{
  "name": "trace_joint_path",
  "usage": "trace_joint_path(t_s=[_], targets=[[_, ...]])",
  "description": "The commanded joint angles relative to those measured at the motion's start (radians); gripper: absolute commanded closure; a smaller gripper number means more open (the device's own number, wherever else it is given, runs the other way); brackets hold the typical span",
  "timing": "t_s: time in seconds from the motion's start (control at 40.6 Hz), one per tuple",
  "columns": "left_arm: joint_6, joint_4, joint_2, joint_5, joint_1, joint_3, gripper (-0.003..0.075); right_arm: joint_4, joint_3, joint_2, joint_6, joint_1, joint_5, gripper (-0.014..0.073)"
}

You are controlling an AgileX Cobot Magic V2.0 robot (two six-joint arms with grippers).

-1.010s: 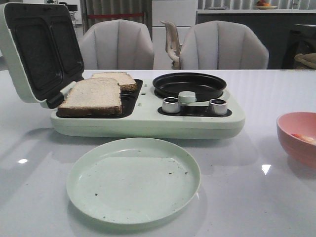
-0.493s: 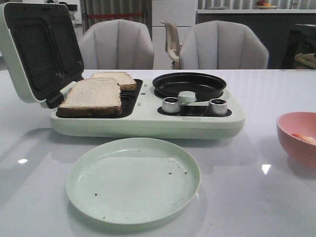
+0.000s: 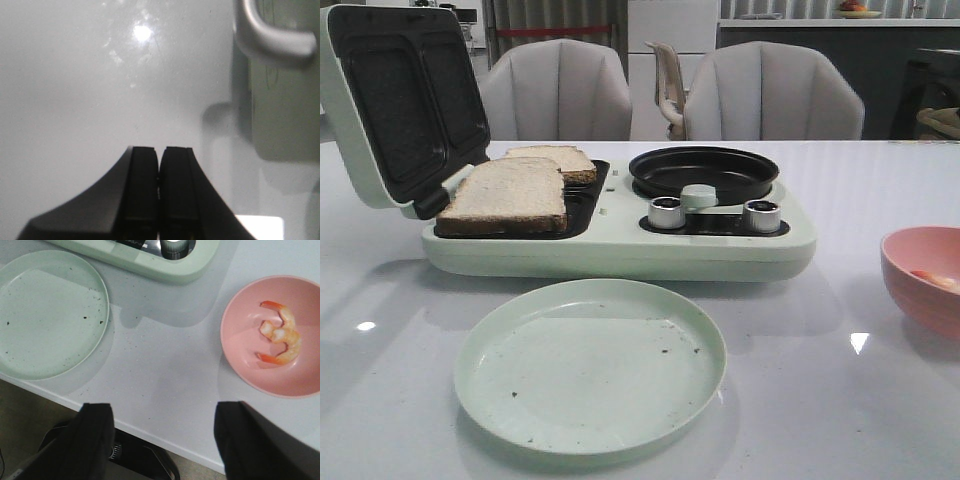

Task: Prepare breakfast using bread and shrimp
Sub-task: 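Release the bread and retract the right gripper, then push the sandwich maker lid down over the bread with the left gripper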

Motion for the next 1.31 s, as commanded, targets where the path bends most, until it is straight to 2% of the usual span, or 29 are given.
trace_joint_path(t_s=[0.0,0.197,0.296,0.419,0.542,0.714,0.887,1.084,1.281], targets=[[0.058,-0.182,0.047,-0.052,0.043,-0.097,0.0613,0.002,-0.025,-0.014,-0.007,-0.003,-0.048,0.0057],[0.081,-0.326,0.199,-0.054,0.042,-0.201,0.0613,0.002,-0.025,-0.014,-0.007,-0.003,-0.048,0.0057],[0.090,-0.448,0.240,-0.047,0.036,-0.225,0.0613,0.002,-0.025,-0.014,-0.007,-0.003,-0.048,0.0057],[0.193,-0.600,0.247,-0.030,0.023,-0.230,0.0623,0.002,-0.025,-0.014,-0.007,-0.003,-0.048,0.0057],[0.270,-0.671,0.242,0.010,-0.001,-0.233,0.0622,0.002,-0.025,-0.014,-0.007,-0.003,-0.048,0.0057],[0.318,-0.634,0.229,0.037,-0.060,-0.228,0.0622,0.002,-0.025,-0.014,-0.007,-0.003,-0.048,0.0057],[0.358,-0.613,0.178,-0.008,-0.113,-0.174,0.0621,0.002,-0.025,-0.014,-0.007,-0.003,-0.048,0.0057],[0.403,-0.603,0.050,-0.105,-0.184,-0.025,0.0620,0.002,-0.025,-0.014,-0.007,-0.003,-0.048,0.0057],[0.414,-0.487,-0.123,-0.188,-0.307,0.153,0.0619,0.002,-0.025,-0.014,-0.007,-0.003,-0.048,0.0057]])
